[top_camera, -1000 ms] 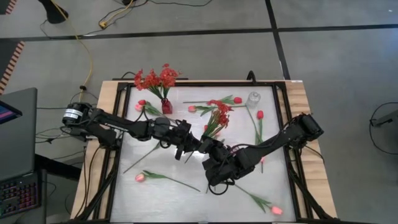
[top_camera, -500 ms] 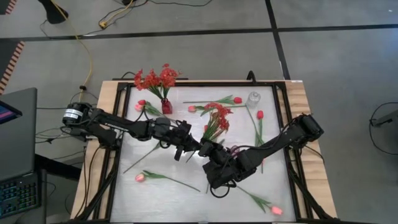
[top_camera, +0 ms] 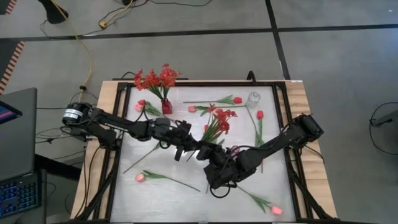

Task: Sort flowers into vase by color
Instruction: Put the orange flowers into the red flower vase

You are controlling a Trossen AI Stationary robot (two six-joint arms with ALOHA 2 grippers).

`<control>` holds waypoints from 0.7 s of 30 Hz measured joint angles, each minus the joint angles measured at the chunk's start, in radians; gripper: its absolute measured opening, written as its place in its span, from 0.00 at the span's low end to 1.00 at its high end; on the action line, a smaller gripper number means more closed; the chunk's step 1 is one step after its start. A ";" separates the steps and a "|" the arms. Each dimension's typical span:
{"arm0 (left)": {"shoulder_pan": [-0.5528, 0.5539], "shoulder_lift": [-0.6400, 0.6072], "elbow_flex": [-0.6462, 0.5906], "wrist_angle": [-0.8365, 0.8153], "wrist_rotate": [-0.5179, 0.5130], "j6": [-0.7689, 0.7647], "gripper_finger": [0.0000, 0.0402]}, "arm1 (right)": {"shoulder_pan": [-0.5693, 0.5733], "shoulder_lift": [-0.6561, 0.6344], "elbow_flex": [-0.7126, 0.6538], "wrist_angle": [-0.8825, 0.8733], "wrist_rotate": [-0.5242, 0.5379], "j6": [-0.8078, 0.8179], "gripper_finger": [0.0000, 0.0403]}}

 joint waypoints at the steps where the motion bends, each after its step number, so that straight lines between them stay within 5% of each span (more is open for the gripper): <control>1: 0.003 0.000 0.000 0.000 0.000 0.003 0.01 | 0.001 0.001 0.000 -0.001 0.000 0.020 0.49; 6: 0.043 -0.023 0.001 -0.013 0.001 0.022 0.01 | 0.020 0.001 -0.001 -0.007 0.033 0.150 0.62; 13: 0.102 -0.127 0.002 -0.162 -0.109 0.114 0.01 | 0.088 -0.002 -0.001 -0.150 0.107 0.408 0.64; 17: 0.114 -0.211 0.002 -0.241 -0.203 0.195 0.01 | 0.107 -0.007 -0.001 -0.337 0.089 0.735 0.65; 21: 0.102 -0.291 0.002 -0.266 -0.239 0.292 0.01 | 0.072 -0.031 -0.001 -0.581 -0.045 1.202 0.65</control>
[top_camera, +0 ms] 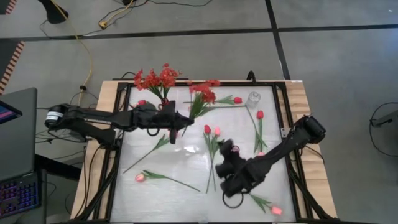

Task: Sort flowers into vase by color
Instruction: Put the orange flowers into the red flower vase

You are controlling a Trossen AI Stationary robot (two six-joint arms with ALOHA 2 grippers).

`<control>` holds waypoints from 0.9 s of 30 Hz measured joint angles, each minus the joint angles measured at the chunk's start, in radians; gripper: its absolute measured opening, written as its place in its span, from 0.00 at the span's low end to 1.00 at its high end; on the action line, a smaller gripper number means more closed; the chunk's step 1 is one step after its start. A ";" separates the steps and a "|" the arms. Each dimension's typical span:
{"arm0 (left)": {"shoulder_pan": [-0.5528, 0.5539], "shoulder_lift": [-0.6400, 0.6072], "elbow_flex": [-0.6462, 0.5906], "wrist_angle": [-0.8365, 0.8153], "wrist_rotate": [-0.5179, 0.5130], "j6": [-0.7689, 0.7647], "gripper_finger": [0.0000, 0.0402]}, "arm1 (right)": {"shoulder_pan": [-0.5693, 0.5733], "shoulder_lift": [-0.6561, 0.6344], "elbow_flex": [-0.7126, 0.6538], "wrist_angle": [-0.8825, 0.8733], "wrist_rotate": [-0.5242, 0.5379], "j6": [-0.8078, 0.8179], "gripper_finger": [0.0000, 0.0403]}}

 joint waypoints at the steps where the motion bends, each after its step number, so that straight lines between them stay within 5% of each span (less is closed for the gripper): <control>1: -0.008 -0.019 0.000 -0.010 -0.001 0.027 0.01 | -0.017 -0.009 -0.005 -0.038 -0.036 0.103 0.65; 6: -0.076 -0.084 -0.002 -0.015 -0.001 0.162 0.01 | -0.067 -0.100 -0.129 0.014 -0.152 0.276 0.65; 15: -0.160 -0.161 -0.009 -0.073 -0.102 0.259 0.01 | -0.081 -0.427 -0.424 0.645 -0.186 0.021 0.65; 23: -0.163 -0.095 -0.010 -0.039 -0.095 0.284 0.01 | -0.250 -0.555 -0.629 1.331 -0.714 -0.147 0.65; 27: -0.163 -0.065 -0.010 -0.002 -0.077 0.284 0.01 | -0.320 -0.510 -0.649 1.567 -0.792 -0.217 0.65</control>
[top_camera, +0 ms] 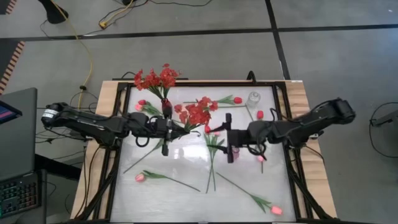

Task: Sort flowers into vase by color
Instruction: Put the orange flowers into the red flower vase

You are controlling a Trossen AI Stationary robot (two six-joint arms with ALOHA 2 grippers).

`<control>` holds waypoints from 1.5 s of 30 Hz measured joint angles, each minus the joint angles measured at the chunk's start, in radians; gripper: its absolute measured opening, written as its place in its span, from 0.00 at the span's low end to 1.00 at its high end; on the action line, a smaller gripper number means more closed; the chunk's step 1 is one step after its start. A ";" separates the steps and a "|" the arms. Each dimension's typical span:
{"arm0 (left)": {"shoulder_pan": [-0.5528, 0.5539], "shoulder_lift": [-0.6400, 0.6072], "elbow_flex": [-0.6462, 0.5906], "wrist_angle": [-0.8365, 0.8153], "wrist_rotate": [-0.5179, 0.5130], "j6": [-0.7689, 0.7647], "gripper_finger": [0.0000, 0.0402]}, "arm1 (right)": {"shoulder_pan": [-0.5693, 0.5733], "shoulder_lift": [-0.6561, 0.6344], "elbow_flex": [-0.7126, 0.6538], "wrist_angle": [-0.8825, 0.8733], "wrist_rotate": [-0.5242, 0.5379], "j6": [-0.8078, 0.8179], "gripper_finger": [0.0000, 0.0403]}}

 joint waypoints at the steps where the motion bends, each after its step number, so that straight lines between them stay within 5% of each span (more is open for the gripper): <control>1: 0.000 0.004 0.000 0.004 0.004 0.000 0.01 | -0.011 0.015 -0.002 0.049 0.000 -0.008 0.65; 13: 0.000 0.006 0.000 0.010 -0.036 0.032 0.01 | -0.144 0.168 0.003 0.381 -0.211 0.082 0.65; 32: 0.003 0.006 0.000 -0.006 -0.077 0.047 0.01 | -0.191 0.300 0.164 0.375 -0.335 0.154 0.63; 37: 0.003 0.006 0.000 -0.009 -0.077 0.047 0.01 | -0.203 0.299 0.166 0.374 -0.328 0.159 0.50; 45: 0.003 0.006 0.000 -0.017 -0.081 0.096 0.10 | -0.204 0.299 0.166 0.375 -0.324 0.153 0.12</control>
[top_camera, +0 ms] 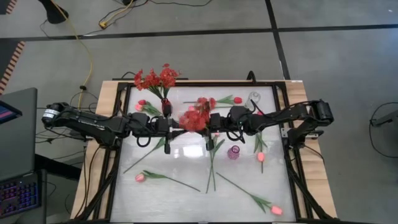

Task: Sort flowers into vase by color
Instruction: Put the orange flowers into the red flower vase

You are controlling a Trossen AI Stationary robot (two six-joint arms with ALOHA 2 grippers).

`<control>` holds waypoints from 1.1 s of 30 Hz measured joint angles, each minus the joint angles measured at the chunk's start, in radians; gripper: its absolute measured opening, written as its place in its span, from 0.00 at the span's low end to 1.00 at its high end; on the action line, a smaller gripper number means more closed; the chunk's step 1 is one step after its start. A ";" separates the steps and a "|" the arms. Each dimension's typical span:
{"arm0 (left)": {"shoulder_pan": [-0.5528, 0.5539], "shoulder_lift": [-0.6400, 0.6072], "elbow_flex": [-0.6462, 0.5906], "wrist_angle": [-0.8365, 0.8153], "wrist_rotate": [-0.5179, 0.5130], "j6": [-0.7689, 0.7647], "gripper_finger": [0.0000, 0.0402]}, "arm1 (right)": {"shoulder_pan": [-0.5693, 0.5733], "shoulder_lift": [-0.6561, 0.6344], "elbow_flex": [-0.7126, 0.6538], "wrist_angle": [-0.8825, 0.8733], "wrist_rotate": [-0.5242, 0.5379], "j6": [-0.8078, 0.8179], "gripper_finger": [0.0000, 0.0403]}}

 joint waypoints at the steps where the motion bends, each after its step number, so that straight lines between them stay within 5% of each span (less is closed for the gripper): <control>1: 0.000 0.000 0.000 -0.008 0.000 0.004 0.13 | 0.000 0.000 0.000 0.000 0.000 -0.004 0.08; 6: 0.000 -0.029 0.000 -0.102 -0.020 0.000 0.29 | -0.007 0.000 0.000 0.000 0.020 -0.028 0.08; 14: 0.000 -0.216 0.000 -0.501 -0.276 -0.124 0.47 | -0.074 0.000 0.000 0.002 0.066 -0.031 0.12; 22: -0.001 -0.396 0.000 -0.786 -0.341 -0.318 0.47 | -0.133 0.146 0.024 0.180 0.072 -0.031 0.10; 28: 0.000 -0.402 0.000 -0.949 -0.494 -0.465 0.46 | -0.169 0.327 0.160 0.246 0.122 -0.042 0.11; 33: 0.000 -0.380 0.000 -1.029 -0.510 -0.499 0.46 | -0.202 0.427 0.285 0.233 0.128 -0.042 0.11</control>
